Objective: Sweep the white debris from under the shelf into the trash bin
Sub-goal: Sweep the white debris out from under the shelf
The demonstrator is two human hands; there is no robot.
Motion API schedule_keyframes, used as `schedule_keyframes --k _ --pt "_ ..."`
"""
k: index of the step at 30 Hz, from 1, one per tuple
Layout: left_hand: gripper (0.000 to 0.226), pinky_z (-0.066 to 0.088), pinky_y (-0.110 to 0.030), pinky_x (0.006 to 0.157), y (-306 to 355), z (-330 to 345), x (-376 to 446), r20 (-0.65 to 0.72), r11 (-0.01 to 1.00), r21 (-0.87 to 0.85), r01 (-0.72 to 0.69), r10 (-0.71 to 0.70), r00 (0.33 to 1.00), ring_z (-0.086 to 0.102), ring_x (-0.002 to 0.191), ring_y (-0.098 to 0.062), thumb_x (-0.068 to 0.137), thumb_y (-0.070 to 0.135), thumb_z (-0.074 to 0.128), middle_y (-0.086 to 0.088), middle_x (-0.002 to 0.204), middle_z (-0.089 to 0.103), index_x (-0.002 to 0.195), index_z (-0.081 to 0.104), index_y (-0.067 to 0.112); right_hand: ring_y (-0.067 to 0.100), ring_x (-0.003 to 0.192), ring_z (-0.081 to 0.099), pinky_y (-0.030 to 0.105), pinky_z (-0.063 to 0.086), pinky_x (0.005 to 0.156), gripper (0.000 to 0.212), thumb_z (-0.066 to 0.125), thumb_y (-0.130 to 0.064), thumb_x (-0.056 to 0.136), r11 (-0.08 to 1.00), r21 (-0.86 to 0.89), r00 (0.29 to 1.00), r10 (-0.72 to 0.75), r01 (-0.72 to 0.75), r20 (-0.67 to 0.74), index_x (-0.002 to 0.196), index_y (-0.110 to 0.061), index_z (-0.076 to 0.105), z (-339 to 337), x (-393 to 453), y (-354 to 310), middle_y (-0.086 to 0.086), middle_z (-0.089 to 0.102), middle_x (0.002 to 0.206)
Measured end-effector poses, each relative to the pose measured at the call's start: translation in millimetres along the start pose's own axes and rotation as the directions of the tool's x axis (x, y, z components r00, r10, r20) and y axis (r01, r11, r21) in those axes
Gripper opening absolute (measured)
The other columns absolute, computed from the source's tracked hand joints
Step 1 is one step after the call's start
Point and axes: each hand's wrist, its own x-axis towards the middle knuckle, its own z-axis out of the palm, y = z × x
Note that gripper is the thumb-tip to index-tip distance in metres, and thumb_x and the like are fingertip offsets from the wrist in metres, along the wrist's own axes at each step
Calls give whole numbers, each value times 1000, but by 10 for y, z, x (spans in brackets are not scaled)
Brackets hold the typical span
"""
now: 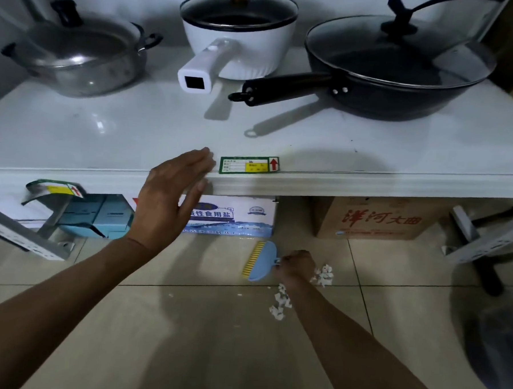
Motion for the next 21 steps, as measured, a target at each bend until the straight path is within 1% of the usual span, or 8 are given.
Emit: schedule_keyframes --k 4,6,8,11,14,16,19,21 --pt "36 36 -40 114 408 328 250 51 984 -6 -176 176 983 46 135 -16 99 22 47 -2 143 52 133 56 13 23 107 66 26 51 86 31 73 -16 80 999 -43 998 -21 19 -58 106 -3 63 23 175 -31 12 69 116" --pt "36 34 -37 116 588 536 391 57 976 -2 -218 218 974 49 133 -18 99 22 47 -2 142 53 132 57 12 26 109 65 28 51 86 29 71 -15 82 998 -62 995 -13 7 -95 107 -2 61 -44 262 2 14 68 116" --pt "35 37 -36 114 741 732 496 44 976 -3 -218 218 975 52 130 -18 99 23 47 -2 140 55 131 59 13 30 109 64 32 52 87 28 70 -12 81 994 -112 993 -1 -13 -119 105 1 61 -148 342 70 18 68 116" --pt "32 44 -34 106 911 958 567 -13 979 64 -192 193 981 57 125 -16 99 26 49 2 135 60 127 63 17 34 107 65 36 53 86 27 72 -11 80 990 -130 989 30 -49 -143 101 4 63 -365 437 217 21 68 112" --pt "29 48 -31 100 971 1053 580 -90 983 100 -153 162 983 60 121 -14 99 27 50 5 130 64 122 66 19 27 95 70 31 57 78 24 75 -17 76 979 -186 984 45 -78 -173 94 -3 69 -606 527 439 14 73 101" --pt "28 49 -30 97 973 1084 578 -127 982 118 -147 162 979 62 119 -13 99 27 51 5 127 66 120 68 20 25 93 71 29 56 76 22 75 -17 75 973 -202 979 76 -115 -189 93 -4 72 -801 546 575 13 74 98" --pt "27 50 -30 97 975 1116 560 -152 977 154 -148 171 973 62 118 -13 100 26 51 6 126 66 119 68 20 23 90 72 25 54 70 25 80 -21 69 974 -132 971 158 -183 -177 89 -6 75 -1098 518 690 10 76 92" --pt "28 49 -29 98 985 1124 559 -147 973 173 -151 177 973 62 118 -13 100 27 50 6 127 66 120 68 20 21 92 71 18 54 69 25 76 -22 73 976 -80 973 191 -202 -131 92 -7 74 -1245 482 715 8 74 90"
